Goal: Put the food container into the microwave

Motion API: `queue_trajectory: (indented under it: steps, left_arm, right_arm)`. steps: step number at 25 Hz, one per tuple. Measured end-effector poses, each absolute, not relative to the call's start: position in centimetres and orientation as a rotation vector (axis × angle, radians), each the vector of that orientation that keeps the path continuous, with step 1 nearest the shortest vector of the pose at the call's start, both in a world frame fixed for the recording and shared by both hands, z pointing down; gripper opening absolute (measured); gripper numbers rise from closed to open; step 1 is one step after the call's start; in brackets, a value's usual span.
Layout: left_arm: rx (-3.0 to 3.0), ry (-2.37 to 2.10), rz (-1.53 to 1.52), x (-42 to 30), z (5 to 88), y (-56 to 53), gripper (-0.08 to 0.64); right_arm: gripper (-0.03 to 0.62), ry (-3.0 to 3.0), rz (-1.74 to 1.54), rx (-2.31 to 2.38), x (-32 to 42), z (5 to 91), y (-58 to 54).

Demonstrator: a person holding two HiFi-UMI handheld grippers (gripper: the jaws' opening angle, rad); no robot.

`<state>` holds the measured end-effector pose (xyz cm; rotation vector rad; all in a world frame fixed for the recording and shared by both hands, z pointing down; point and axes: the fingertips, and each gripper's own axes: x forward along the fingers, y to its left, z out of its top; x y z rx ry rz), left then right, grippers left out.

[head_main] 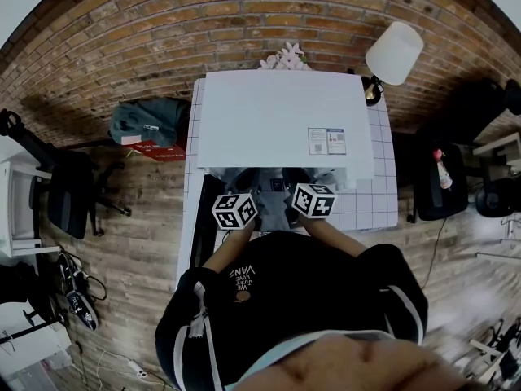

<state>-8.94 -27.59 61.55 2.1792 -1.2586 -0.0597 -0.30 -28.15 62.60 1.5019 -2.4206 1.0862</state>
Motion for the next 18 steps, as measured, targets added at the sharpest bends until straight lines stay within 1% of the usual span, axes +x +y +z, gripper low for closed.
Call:
queue_trajectory:
  steps: [18]
  left_arm:
    - [2.185, -1.269, -0.083, -8.2, 60.2, -24.1, 0.014]
  right_arm:
    - [0.011, -2.485, 1.032, 1.493, 1.2, 59.9, -25.3]
